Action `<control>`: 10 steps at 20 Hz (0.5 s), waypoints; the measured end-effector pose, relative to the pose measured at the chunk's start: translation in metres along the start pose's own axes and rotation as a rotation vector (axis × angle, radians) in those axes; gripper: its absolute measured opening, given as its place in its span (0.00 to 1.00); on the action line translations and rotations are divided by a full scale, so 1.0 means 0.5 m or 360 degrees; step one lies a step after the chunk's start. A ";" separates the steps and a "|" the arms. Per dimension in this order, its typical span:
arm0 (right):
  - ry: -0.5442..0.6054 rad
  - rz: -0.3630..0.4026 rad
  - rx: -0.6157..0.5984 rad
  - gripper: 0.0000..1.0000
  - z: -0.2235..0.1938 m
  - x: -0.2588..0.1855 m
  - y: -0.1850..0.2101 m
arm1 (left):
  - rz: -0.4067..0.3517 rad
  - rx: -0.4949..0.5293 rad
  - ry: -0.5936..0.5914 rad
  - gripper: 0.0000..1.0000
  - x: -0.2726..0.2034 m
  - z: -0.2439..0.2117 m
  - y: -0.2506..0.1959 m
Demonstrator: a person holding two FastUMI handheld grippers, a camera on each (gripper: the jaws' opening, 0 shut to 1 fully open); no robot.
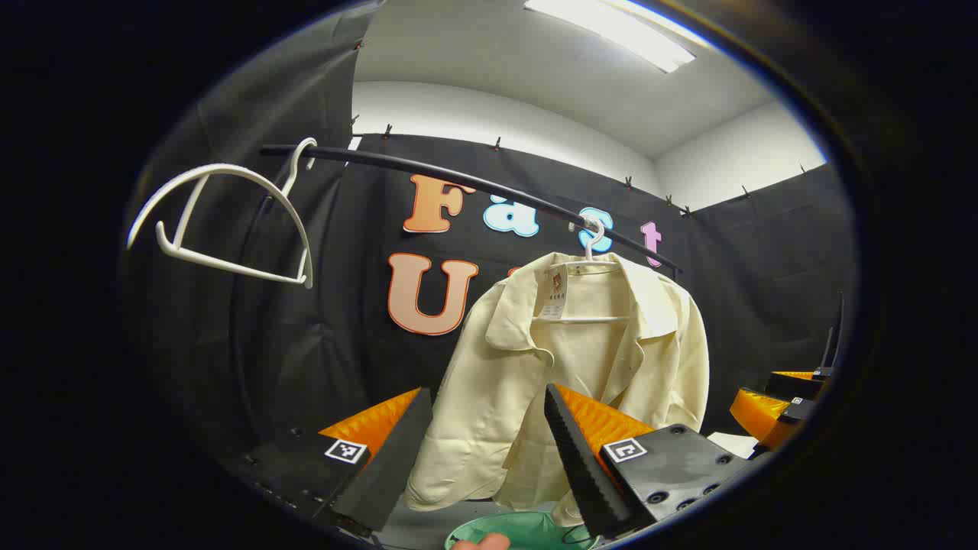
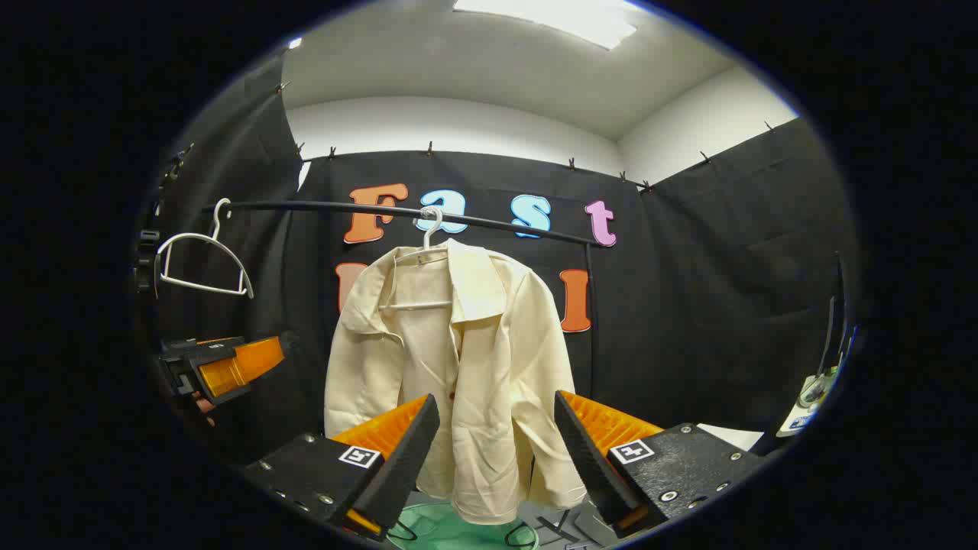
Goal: Grasp the clothes on the hanger with both hands and then place them into the laundry hamper below.
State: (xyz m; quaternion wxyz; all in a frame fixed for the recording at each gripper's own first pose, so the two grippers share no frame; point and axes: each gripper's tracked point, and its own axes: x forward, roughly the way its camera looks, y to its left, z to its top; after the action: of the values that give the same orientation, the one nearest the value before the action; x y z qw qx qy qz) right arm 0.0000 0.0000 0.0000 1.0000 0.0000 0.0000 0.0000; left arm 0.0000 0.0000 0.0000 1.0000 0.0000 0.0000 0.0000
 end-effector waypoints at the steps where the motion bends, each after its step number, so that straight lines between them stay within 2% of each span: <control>1: 0.0008 -0.0007 0.0007 0.93 -0.003 0.000 -0.002 | 0.0001 0.0000 0.0001 1.00 0.001 0.002 0.000; 3: 0.0012 -0.0017 0.0023 0.93 -0.005 -0.003 -0.004 | 0.0008 0.0006 0.0003 1.00 -0.001 0.003 0.001; 4: 0.0012 -0.0019 0.0029 0.93 -0.004 -0.005 -0.005 | 0.0012 0.0010 0.0003 0.96 -0.001 0.003 0.002; 9: 0.0014 -0.0013 0.0026 0.93 -0.005 -0.015 -0.001 | 0.0037 0.0044 -0.0024 0.96 -0.010 0.017 0.017; 10: 0.0022 -0.0005 0.0022 0.93 -0.007 -0.015 0.004 | 0.0040 0.0040 -0.0028 0.92 -0.015 0.017 0.019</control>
State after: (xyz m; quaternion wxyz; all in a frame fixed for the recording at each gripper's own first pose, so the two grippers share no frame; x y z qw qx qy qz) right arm -0.0074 0.0021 -0.0037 0.9999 0.0070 0.0069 -0.0017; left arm -0.0073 0.0097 0.0087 0.9998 0.0127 -0.0089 0.0125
